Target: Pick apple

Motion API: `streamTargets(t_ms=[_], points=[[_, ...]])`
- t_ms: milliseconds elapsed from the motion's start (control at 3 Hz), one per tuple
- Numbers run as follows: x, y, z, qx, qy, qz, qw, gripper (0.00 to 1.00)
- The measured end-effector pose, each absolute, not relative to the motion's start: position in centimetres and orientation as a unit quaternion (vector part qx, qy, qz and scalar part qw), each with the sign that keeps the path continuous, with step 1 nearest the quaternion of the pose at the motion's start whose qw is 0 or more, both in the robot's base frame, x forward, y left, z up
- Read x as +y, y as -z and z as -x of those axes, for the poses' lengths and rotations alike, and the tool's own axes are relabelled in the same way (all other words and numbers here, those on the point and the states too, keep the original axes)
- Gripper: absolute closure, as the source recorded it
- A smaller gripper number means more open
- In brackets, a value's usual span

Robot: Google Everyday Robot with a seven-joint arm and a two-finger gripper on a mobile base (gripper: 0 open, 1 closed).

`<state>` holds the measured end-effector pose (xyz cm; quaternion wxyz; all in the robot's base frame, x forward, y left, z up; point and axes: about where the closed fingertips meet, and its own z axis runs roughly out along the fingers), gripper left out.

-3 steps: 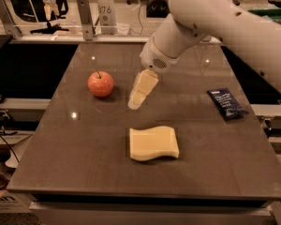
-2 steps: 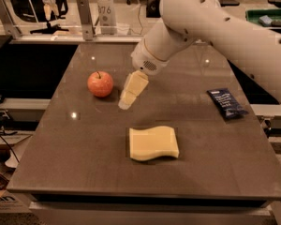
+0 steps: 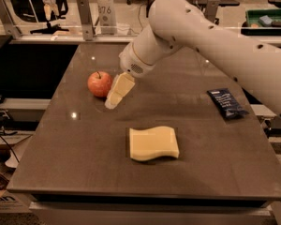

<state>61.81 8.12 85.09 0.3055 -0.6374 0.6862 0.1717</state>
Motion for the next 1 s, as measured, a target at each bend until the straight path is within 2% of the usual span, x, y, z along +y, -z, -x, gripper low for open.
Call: streamTargets(t_ms=[667,1000], points=[[10.6,-83.2,-63.3,0.7,-0.191,0.626,0.287,0.0],[11.6,-83.1,-63.2,0.71,-0.192,0.622,0.267,0.16]])
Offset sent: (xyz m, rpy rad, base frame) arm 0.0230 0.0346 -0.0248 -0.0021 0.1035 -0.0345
